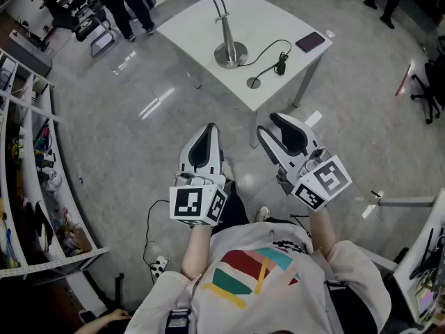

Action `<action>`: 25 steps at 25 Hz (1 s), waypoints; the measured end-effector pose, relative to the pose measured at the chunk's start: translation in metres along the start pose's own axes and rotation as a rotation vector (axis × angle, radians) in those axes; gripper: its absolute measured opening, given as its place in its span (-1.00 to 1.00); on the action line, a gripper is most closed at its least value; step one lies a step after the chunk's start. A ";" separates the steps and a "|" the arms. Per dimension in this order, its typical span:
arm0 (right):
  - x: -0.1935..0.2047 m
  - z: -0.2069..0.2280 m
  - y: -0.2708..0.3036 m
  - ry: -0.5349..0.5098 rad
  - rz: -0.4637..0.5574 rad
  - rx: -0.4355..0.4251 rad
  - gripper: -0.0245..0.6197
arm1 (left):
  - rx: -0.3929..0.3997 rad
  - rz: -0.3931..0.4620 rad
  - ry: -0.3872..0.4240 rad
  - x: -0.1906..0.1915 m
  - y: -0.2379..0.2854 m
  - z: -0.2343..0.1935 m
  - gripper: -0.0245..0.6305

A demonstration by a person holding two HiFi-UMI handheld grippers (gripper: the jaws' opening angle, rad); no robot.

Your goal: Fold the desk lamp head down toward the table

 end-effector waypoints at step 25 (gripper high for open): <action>-0.030 0.207 0.332 -0.044 -0.106 0.294 -0.49 | 0.328 0.018 0.080 -0.072 0.298 -0.249 -0.74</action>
Point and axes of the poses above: the fingertips, and each gripper's own axes: y forward along the fingers, z to its right, x out of its underside, the point moved 1 cm from there along -y, backward along the fingers, and after that the axes turned 5 degrees about -z, right-handed, at the moved point
